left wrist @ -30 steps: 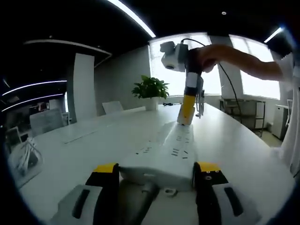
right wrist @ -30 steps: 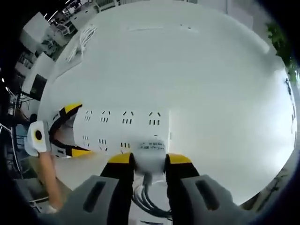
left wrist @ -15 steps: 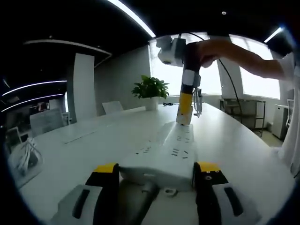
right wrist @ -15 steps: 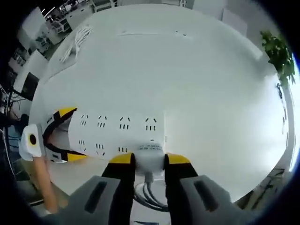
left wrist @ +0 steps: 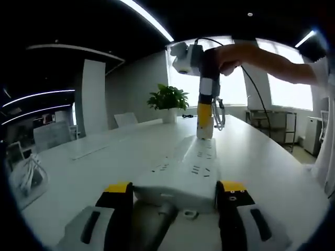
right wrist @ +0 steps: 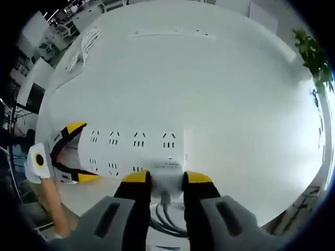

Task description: Straighten the power strip on the desk, plug the charger into it

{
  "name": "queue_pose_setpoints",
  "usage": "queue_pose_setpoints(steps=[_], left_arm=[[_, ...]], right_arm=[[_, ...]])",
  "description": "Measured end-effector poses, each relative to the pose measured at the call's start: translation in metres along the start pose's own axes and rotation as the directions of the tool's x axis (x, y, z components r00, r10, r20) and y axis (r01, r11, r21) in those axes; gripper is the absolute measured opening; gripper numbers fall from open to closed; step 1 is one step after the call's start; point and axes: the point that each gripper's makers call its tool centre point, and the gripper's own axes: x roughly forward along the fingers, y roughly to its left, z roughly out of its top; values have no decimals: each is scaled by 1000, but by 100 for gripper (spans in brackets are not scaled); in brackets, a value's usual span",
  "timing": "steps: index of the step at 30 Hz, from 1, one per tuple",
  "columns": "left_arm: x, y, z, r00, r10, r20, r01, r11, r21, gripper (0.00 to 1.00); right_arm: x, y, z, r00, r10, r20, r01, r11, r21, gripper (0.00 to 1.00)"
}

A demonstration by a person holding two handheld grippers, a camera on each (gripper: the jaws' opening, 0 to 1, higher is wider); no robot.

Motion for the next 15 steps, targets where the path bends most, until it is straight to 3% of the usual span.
queue_pose_setpoints(steps=[6, 9, 15], left_arm=[[0, 0, 0, 1000, 0, 0, 0, 1000, 0, 66], [0, 0, 0, 1000, 0, 0, 0, 1000, 0, 66], [0, 0, 0, 1000, 0, 0, 0, 1000, 0, 66]], right_arm=[[1, -1, 3, 1000, 10, 29, -10, 1000, 4, 21], [2, -1, 4, 996, 82, 42, -84, 996, 40, 21], [1, 3, 1, 995, 66, 70, -67, 998, 12, 22]])
